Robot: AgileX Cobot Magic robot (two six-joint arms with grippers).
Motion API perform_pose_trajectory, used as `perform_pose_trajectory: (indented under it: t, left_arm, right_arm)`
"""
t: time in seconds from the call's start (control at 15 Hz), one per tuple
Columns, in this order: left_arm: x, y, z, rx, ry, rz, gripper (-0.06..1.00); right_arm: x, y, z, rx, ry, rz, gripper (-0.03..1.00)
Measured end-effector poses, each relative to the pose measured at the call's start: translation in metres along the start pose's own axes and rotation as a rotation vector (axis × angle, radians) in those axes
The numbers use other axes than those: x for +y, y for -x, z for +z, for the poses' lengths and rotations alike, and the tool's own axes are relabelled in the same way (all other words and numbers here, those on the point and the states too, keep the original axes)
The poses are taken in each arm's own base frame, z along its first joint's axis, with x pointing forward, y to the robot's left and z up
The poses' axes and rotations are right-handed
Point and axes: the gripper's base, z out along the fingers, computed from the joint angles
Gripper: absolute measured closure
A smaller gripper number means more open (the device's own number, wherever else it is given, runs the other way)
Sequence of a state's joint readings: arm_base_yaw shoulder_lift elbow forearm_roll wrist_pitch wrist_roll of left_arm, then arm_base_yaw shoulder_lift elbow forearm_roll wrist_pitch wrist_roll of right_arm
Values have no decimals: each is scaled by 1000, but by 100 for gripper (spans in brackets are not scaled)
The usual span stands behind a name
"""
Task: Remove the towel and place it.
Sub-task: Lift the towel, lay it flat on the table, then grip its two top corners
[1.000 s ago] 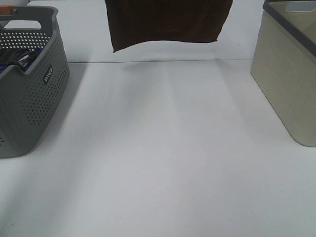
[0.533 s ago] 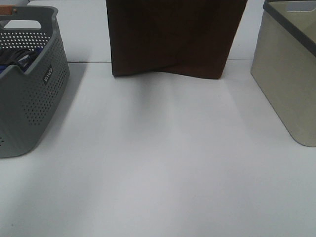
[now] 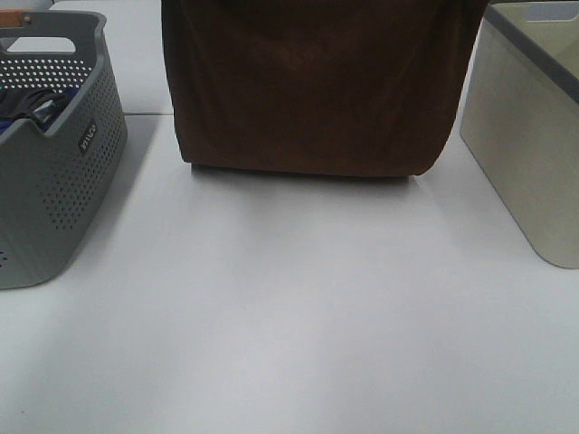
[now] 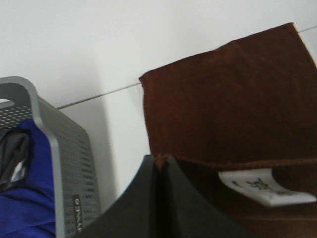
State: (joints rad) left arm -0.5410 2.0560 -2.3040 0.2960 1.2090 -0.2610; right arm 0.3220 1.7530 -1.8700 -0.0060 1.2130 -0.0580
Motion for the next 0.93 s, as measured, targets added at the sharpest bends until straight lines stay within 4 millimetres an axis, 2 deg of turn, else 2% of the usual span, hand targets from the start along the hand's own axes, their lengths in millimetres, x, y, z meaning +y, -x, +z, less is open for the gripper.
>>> perform_pose_trajectory:
  t: [0.2, 0.33, 0.53, 0.8, 0.93]
  left_arm:
    - [-2, -9, -17, 35, -81, -6, 94]
    - [3, -32, -26, 112, -81, -2, 94]
    - [-7, -87, -36, 277, -118, 1, 94]
    - [-42, -158, -44, 448, -152, 71, 94]
    - [-59, -185, -50, 506, -164, 105, 94]
  right_arm:
    - [5, -20, 7, 70, 54, 24, 97]
    - [11, -44, 12, 142, 108, 48, 97]
    - [16, -87, 9, 231, 135, 64, 97]
    - [23, -159, 11, 375, 162, 85, 97]
    - [26, -188, 12, 432, 175, 96, 97]
